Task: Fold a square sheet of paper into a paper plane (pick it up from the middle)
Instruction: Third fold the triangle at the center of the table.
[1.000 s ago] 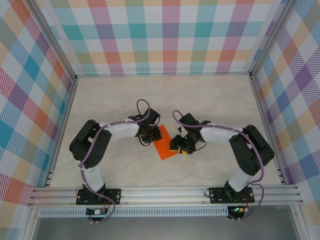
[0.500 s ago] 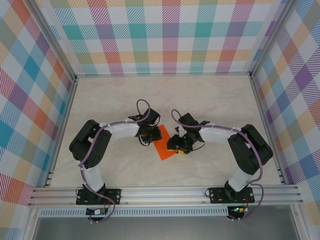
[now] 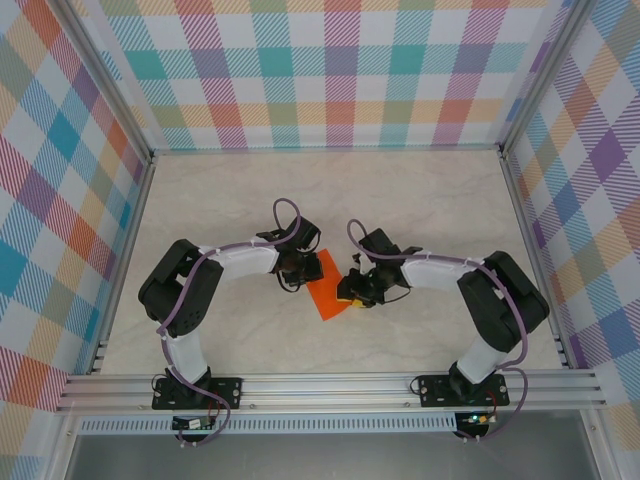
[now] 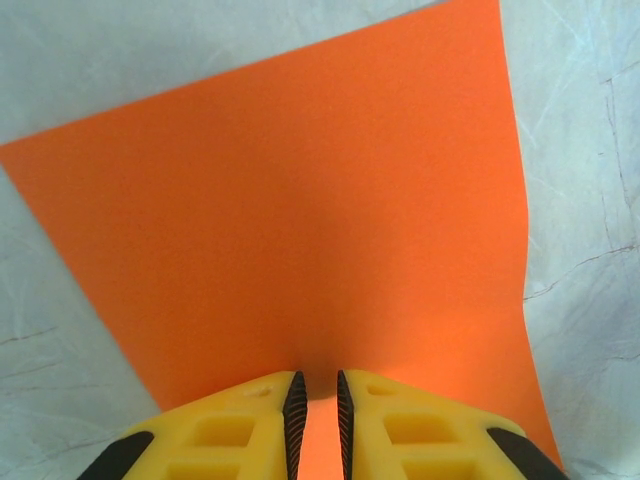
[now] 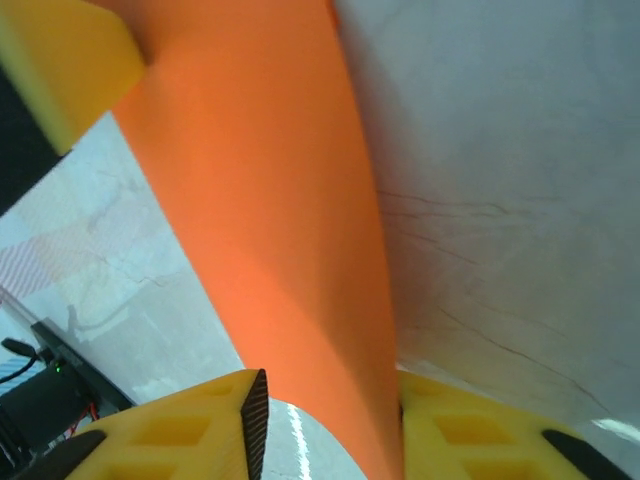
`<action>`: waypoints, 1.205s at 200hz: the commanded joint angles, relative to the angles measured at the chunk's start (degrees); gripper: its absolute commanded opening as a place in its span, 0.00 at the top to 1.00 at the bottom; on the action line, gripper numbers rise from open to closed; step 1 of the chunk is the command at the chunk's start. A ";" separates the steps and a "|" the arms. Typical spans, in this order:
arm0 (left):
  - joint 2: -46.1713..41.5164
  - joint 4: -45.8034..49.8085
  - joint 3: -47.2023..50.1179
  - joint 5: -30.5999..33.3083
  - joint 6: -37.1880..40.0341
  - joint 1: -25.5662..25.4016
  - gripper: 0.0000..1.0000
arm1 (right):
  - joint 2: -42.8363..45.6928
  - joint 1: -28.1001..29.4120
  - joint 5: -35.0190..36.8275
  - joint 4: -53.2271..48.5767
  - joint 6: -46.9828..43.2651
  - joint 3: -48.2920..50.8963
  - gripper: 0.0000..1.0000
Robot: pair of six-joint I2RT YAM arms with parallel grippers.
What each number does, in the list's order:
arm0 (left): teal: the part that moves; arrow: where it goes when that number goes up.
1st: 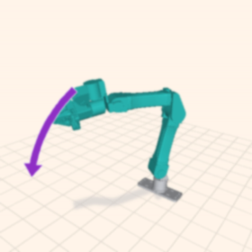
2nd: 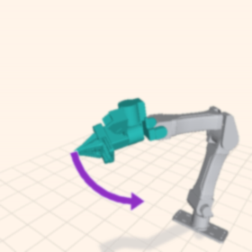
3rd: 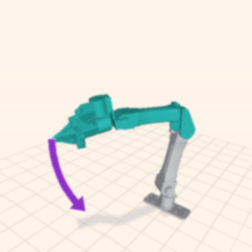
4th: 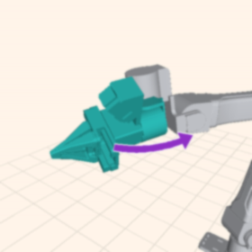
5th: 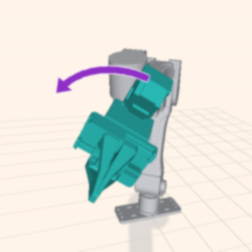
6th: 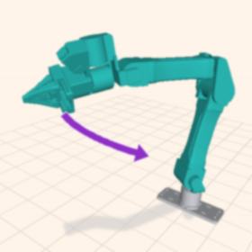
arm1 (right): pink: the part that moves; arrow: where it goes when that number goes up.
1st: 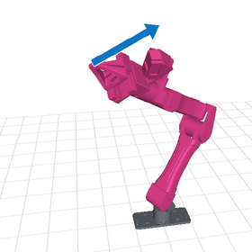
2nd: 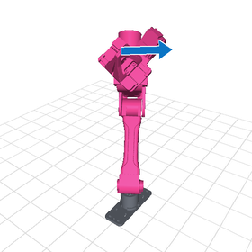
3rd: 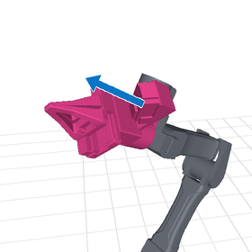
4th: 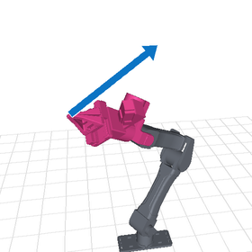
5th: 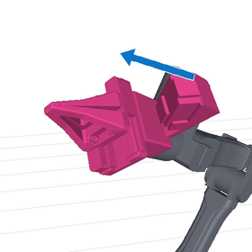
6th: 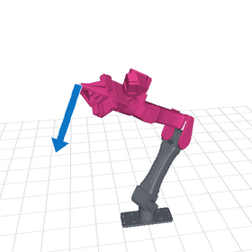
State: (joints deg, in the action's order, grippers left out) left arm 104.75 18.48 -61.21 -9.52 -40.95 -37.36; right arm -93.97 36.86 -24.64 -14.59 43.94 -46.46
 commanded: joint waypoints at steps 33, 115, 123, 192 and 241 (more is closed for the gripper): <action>1.16 4.02 0.97 2.67 0.49 -0.08 0.80 | 4.88 0.34 1.75 -0.38 3.87 1.64 0.83; -7.10 8.73 -4.05 9.43 3.59 0.32 0.77 | 2.57 0.34 2.04 -4.87 5.62 -3.50 0.96; -6.71 9.03 -3.68 10.40 3.44 0.56 0.78 | 2.49 0.33 1.98 -5.21 5.95 -4.00 0.96; -0.18 4.21 -2.95 7.27 2.82 2.21 0.81 | -0.85 1.80 0.38 -5.16 6.33 -7.44 0.96; 2.19 4.17 -3.75 6.66 3.85 2.21 0.83 | -4.51 3.63 -1.97 -0.95 5.65 -9.85 0.96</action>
State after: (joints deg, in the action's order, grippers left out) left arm 105.54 23.16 -64.16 -2.24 -38.30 -35.46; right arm -96.57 39.46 -24.32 -18.24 49.32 -54.33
